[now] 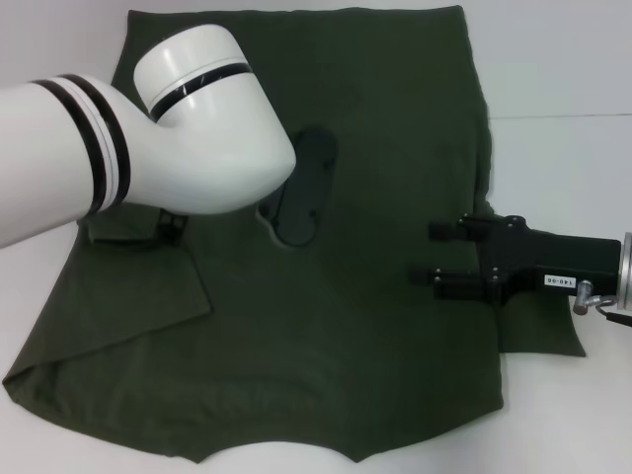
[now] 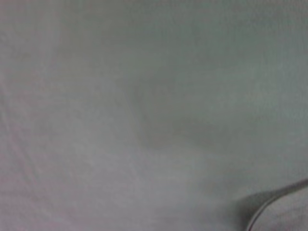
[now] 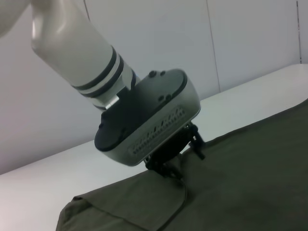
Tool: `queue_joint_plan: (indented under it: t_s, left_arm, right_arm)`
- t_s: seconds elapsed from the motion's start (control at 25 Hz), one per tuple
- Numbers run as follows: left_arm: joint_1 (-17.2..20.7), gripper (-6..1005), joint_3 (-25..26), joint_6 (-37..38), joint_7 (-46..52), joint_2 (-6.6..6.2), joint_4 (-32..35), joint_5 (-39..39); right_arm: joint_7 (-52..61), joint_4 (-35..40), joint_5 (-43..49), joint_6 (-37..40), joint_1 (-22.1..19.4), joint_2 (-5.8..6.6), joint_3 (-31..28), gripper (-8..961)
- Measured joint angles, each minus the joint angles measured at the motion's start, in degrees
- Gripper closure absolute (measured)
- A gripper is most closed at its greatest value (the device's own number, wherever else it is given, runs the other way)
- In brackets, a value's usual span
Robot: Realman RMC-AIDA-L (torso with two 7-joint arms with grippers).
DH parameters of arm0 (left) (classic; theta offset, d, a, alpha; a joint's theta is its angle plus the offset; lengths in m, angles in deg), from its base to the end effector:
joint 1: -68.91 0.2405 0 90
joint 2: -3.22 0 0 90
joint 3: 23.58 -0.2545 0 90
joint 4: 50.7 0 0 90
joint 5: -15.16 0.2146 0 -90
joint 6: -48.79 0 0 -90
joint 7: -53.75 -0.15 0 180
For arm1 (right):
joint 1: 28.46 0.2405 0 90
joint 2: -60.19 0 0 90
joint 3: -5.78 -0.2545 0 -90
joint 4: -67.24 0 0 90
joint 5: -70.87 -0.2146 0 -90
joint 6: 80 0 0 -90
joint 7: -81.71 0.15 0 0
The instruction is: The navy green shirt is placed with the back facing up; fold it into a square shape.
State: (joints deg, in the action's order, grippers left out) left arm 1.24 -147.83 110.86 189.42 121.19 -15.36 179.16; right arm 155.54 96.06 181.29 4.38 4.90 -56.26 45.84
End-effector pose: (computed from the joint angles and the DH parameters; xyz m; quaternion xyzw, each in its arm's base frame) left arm -0.1491 0.4413 -0.0793 -0.8063 0.1968 0.5161 0.2118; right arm 0.2625 0.3510 -0.0097 -0.9327 0.2081 0.2529 0.1513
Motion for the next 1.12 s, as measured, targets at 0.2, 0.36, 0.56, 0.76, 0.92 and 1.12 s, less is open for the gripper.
queue_joint_plan:
  t_s: [0.2,0.36,0.56,0.76,0.92,1.12]
  left_arm:
    - [0.22,551,0.49,-0.78,2.52,-1.53,1.13,0.0]
    - [0.96,432,4.29,2.33,3.35,-2.78,2.09,-0.02]
    - [6.22,243,13.9,6.71,-1.34,-3.42,9.03,-0.05]
    - [10.44,128,19.07,8.13,-5.14,-3.4,14.37,-0.02]
    - [11.04,129,19.28,6.71,-5.12,-3.49,12.6,0.0]
    - [11.67,130,20.33,4.14,-5.07,-4.39,9.48,0.01]
  right_arm:
    - [0.0,0.0,0.03,-0.01,-0.22,0.23,0.0,129]
    - [-0.05,-0.1,0.12,-0.01,-0.22,0.38,0.02,129]
    - [-0.21,-0.15,0.16,-0.01,-0.23,0.52,0.16,129]
    - [-0.18,-0.16,0.15,0.0,-0.04,0.66,0.17,129]
    - [-0.12,-0.17,0.16,0.0,0.02,0.72,0.14,129]
    - [0.01,-0.17,0.07,-0.06,-0.08,0.71,0.1,128]
